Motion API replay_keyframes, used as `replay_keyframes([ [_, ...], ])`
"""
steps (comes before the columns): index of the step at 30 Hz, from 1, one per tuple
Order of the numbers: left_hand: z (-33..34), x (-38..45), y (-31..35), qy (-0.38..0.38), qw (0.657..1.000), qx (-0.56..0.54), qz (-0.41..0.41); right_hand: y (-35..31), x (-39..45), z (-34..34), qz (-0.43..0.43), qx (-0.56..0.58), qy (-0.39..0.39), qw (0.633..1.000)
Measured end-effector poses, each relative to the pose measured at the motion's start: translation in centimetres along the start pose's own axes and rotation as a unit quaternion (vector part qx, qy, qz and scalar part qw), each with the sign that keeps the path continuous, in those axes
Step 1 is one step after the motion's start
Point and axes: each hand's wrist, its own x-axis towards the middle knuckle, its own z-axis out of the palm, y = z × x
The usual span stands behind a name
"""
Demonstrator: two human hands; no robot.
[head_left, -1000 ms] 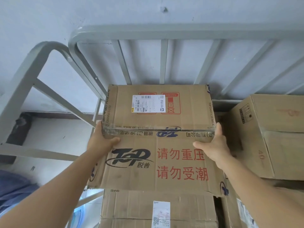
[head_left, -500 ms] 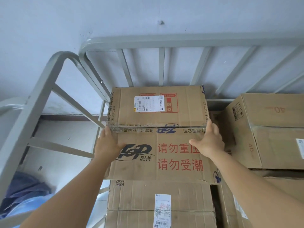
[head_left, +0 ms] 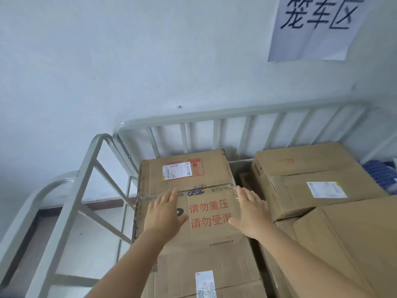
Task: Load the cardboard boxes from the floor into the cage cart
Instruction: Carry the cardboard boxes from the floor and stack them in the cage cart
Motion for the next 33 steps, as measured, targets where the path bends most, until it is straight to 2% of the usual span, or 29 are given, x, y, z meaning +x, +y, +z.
replay_keyframes([
  [7, -3.5, -6.9, 7.4, 0.019, 0.989, -0.008, 0.148, 2.6, -11.6, -3.9, 0.073, 0.016, 0.052, 0.996],
  [14, -4.5, -13.2, 15.2, 0.01, 0.954, 0.012, 0.298, 7.1, -22.8, -6.0, 0.181, 0.044, 0.124, 0.975],
  [24, -1.4, -23.5, 28.6, -0.053, 0.873, 0.031, 0.485, 14.6, -39.4, -4.8, 0.355, 0.102, 0.168, 0.914],
  [29, 1.0, -30.7, 34.8, -0.076, 0.825, 0.052, 0.558, 17.7, -48.7, -2.3, 0.42, 0.141, 0.216, 0.87],
  [33, 3.8, -36.3, 38.6, -0.1, 0.79, 0.064, 0.601, 20.4, -55.5, 0.6, 0.47, 0.16, 0.218, 0.84],
])
